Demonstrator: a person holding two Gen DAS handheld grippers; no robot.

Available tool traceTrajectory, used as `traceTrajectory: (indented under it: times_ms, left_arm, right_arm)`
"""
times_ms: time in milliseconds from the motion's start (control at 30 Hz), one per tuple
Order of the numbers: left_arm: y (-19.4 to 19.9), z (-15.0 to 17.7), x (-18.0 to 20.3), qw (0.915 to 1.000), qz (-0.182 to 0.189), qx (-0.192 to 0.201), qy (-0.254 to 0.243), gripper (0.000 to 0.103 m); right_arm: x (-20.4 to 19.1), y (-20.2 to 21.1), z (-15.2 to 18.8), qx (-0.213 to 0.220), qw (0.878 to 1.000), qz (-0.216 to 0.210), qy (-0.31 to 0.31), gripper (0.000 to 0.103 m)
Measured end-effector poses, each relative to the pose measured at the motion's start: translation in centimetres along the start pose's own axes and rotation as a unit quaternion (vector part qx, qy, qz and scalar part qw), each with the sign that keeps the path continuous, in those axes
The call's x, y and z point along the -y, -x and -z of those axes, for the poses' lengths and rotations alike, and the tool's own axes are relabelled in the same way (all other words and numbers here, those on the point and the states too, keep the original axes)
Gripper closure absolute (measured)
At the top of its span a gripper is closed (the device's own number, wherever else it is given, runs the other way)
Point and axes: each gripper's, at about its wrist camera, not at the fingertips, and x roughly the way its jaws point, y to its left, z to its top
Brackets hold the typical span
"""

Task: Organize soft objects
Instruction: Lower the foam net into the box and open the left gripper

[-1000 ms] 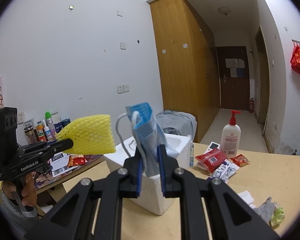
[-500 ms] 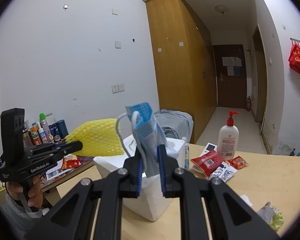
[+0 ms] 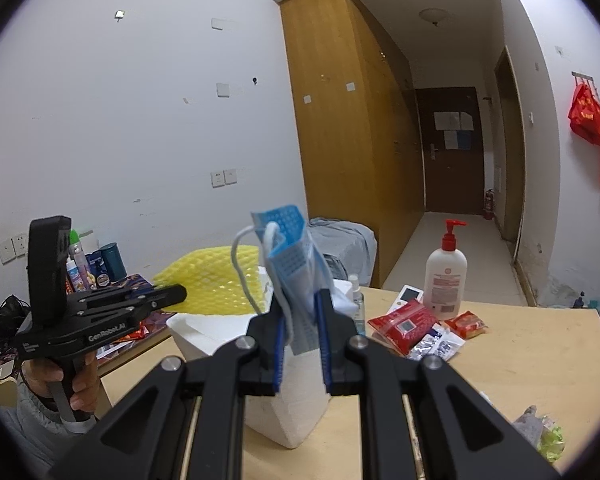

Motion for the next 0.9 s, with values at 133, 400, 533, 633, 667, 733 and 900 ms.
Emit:
traceTrajectory:
  times_ms: [133,400,533,633,667,733,900]
  left_arm:
    - [-1.4,-0.1,-0.2,0.9999,0.003,-0.010,-0.002,0.094]
    - [-2.9,0.0,-0.5,0.9997,0.004,-0.022,-0.002,0.094]
    - [-3.4,0.1,-0.5,0.9996,0.001,-0.028,-0.005,0.094]
    - [-3.7,0.2,-0.5,0.9995,-0.005,-0.031,-0.006,0.094]
    - [-3.7,0.2,-0.5,0.9995,-0.005,-0.031,-0.007,0.094]
    - [-3.6,0.3,-0.5,0.9995,-0.009,-0.029,-0.008,0.093]
    - [-3.7,0.6,-0.7,0.9994,-0.011,-0.033,-0.008,0.056]
  right_arm:
    - [0.2,-0.1,0.0,-0.002,1.000,0.004,0.000,0.085]
    - [0.0,-0.6,-0.2,-0.008,1.000,0.008,-0.001,0.085]
    - [0.3,-0.5,-0.3,-0.005,1.000,0.012,-0.004,0.085]
    - [0.3,-0.3,-0.3,-0.004,1.000,0.014,-0.004,0.085]
    - [0.3,-0.4,-0.2,-0.004,1.000,0.014,-0.004,0.085]
    - [0.3,-0.3,-0.2,-0.004,1.000,0.014,-0.004,0.085]
    - [0.2,-0.4,-0.2,-0.006,1.000,0.012,-0.002,0.085]
